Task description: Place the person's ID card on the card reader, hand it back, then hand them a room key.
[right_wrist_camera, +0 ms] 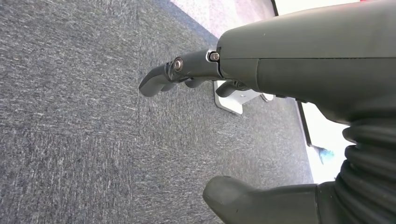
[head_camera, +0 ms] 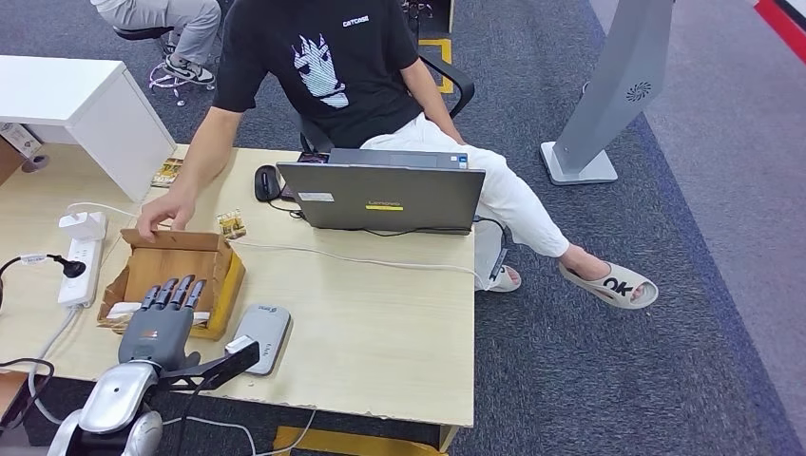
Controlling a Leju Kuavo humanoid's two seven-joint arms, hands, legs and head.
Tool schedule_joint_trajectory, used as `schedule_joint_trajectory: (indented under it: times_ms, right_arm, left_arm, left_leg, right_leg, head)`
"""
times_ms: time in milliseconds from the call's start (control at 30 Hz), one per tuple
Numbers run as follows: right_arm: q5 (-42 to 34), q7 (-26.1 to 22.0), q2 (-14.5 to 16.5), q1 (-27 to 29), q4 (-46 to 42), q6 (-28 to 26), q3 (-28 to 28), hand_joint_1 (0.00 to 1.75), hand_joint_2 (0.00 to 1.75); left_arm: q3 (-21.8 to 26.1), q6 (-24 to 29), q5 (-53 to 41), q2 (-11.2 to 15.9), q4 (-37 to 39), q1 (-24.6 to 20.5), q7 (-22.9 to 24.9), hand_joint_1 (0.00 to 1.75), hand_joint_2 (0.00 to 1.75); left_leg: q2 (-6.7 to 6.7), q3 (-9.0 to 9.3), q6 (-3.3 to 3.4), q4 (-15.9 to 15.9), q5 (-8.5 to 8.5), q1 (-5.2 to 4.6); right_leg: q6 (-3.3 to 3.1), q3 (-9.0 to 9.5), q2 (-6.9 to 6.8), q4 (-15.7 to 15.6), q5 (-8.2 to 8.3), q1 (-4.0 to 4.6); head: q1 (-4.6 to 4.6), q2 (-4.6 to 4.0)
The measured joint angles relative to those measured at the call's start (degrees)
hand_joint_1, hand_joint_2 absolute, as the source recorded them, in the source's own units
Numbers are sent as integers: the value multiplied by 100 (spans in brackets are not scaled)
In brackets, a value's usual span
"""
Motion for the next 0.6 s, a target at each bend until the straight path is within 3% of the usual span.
schedule_joint_trajectory:
  times_ms: [467, 500, 600]
  right_arm:
    - [32, -17, 0, -2, 30, 33, -60, 0, 175]
    - [31, -17, 0, -2, 32, 34, -60, 0, 175]
    - [31, -20, 0, -3, 37, 36, -60, 0, 175]
  left_arm:
    - [2, -2, 0, -3, 0, -58, 110, 6, 175]
    - [4, 0, 0, 1, 1, -69, 112, 34, 175]
    - [7, 14, 0, 27, 16, -98, 115, 152, 175]
  left_leg:
    - [-1, -1, 0, 0, 0, 0]
    - [-1, -1, 0, 0, 0, 0]
    - [-1, -1, 0, 0, 0, 0]
  right_leg:
    - [0, 1, -1, 0, 0, 0]
    - [0, 1, -1, 0, 0, 0]
    - [0, 1, -1, 0, 0, 0]
  head:
    - [0, 0]
    - [1, 0]
    - [0, 0]
